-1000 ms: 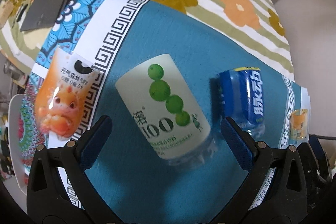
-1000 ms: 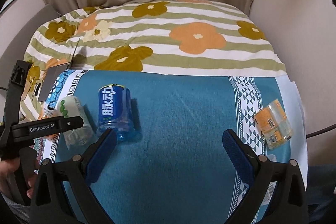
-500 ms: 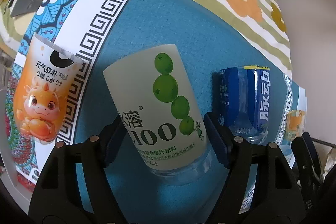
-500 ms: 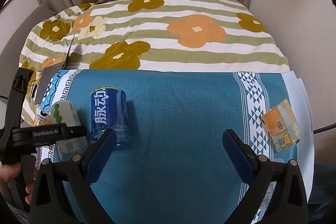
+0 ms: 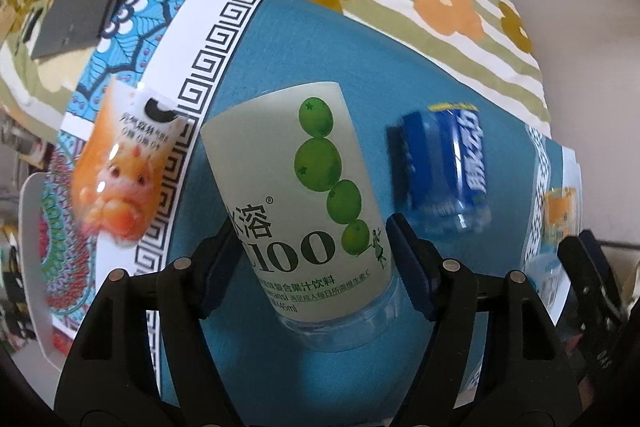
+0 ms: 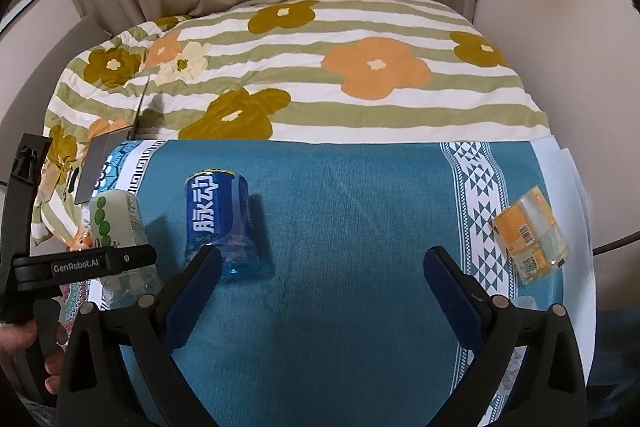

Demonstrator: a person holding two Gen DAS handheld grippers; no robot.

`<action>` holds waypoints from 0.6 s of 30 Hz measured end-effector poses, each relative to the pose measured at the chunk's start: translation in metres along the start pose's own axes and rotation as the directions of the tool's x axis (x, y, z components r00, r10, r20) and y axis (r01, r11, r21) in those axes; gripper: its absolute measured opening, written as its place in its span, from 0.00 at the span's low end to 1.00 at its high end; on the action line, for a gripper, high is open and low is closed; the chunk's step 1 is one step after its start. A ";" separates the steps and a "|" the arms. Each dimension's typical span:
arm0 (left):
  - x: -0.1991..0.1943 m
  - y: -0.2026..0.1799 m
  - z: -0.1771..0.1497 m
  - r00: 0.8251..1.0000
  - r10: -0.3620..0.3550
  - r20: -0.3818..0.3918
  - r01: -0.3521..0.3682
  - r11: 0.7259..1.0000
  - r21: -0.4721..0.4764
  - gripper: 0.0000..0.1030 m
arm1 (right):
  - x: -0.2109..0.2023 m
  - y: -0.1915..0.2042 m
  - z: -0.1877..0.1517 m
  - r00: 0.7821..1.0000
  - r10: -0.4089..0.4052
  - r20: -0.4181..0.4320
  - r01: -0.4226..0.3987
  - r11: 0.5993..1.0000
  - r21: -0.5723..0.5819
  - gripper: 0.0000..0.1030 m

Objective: Flip cup upright
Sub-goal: 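Lift and rotate the white cup upright with the left gripper, set it down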

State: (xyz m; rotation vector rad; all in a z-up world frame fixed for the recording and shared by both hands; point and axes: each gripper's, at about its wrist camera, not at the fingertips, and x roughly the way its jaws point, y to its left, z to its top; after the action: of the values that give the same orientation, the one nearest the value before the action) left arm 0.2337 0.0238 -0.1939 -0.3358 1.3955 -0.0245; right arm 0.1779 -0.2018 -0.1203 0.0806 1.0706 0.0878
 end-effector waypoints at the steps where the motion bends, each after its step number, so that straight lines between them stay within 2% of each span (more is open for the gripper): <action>1: -0.005 -0.003 -0.005 1.000 0.001 0.007 -0.001 1.000 0.012 0.74 | -0.004 0.000 -0.001 1.000 0.003 0.008 -0.003 1.000 -0.003 0.98; 10: -0.031 -0.034 -0.067 0.999 -0.019 0.042 0.014 0.994 0.108 0.74 | -0.045 -0.015 -0.035 0.998 0.025 0.065 -0.023 0.999 -0.028 0.98; 18: -0.019 -0.080 -0.127 1.000 -0.008 0.010 0.005 0.964 0.265 0.74 | -0.071 -0.043 -0.084 0.997 0.018 0.071 -0.016 1.000 -0.021 0.98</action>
State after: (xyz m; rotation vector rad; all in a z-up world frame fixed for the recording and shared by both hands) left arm 0.1224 -0.0757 -0.1736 -0.1169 1.3610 -0.2126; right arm 0.0712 -0.2505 -0.1029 0.0739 0.9974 0.1103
